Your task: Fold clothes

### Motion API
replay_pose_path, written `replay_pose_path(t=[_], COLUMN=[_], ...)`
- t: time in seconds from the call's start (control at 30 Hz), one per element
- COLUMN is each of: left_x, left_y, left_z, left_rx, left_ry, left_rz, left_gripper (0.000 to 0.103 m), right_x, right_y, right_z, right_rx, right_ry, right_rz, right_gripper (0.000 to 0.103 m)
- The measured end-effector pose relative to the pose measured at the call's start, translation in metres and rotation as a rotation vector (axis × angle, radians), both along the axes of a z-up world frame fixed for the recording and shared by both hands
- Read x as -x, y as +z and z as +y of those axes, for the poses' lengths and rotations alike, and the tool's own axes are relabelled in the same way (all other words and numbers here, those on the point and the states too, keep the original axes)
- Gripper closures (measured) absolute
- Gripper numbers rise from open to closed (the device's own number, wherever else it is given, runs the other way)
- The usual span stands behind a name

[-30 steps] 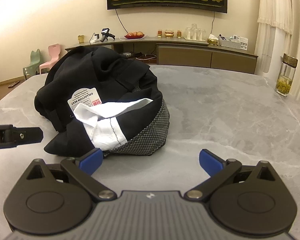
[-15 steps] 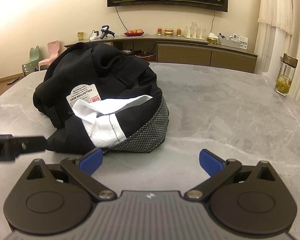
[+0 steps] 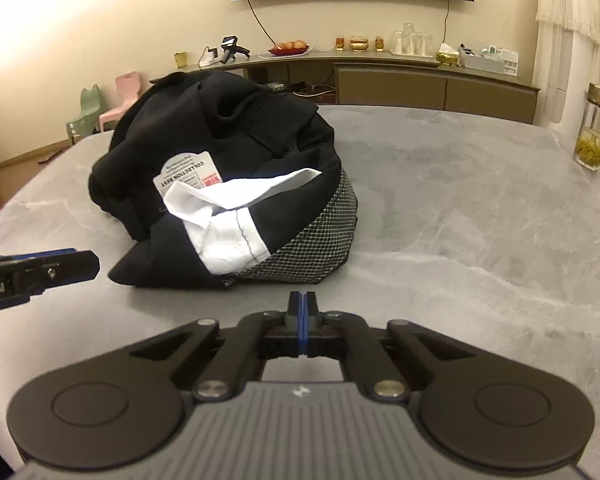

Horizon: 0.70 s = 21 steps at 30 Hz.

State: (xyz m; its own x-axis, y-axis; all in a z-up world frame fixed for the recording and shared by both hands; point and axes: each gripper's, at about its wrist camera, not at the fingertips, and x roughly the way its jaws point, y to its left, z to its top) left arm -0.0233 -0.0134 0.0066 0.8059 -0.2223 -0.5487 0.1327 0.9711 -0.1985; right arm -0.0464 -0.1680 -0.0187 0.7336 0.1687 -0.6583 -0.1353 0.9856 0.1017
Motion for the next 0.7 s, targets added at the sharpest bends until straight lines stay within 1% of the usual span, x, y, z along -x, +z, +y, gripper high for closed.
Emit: replay_pose_path(t=[0.07,0.2,0.4,0.43,0.47,0.5,0.53,0.57,0.6,0.63,0.7], left_x=[0.003,0.008,0.009,0.008,0.007,0.005,0.004,0.004,0.006,0.007,0.004], left_y=[0.003,0.007,0.008,0.007,0.007,0.006,0.005,0.005,0.005,0.005,0.005], left_z=[-0.001,-0.001,0.004,0.007,0.010,0.012,0.015,0.017,0.020,0.023,0.026], left_rx=[-0.009,-0.023,-0.016,-0.004,0.009,0.023,0.027,0.027,0.032,0.035,0.023], left_ry=[-0.005,-0.003,0.025,0.032,0.037,0.042,0.057,0.076,0.097,0.112,0.122], left_rz=[-0.019,-0.052,-0.043,-0.033,-0.023,-0.012,-0.008,-0.008,-0.025,-0.038,-0.027], left_gripper=[0.103,0.103,0.103,0.103,0.099,0.075,0.051,0.006,0.001,0.001,0.001], right_x=[0.002,0.004,0.005,0.005,0.004,0.004,0.004,0.004,0.004,0.005,0.004], right_y=[0.002,0.005,0.006,0.005,0.004,0.003,0.002,0.002,0.002,0.002,0.000], right_z=[0.000,0.000,-0.001,-0.002,-0.002,-0.002,-0.003,-0.003,-0.003,-0.004,-0.005], right_rx=[0.002,0.006,0.015,0.021,0.025,0.026,0.027,0.026,0.023,0.021,0.016], right_ry=[0.004,0.003,-0.009,-0.018,-0.023,-0.025,-0.027,-0.026,-0.022,-0.018,-0.016], right_rz=[-0.009,-0.014,-0.018,-0.018,-0.017,-0.014,-0.011,-0.009,-0.009,-0.007,0.009], right_gripper=[0.103,0.103,0.103,0.096,0.088,0.062,0.040,0.036,0.036,0.035,0.033])
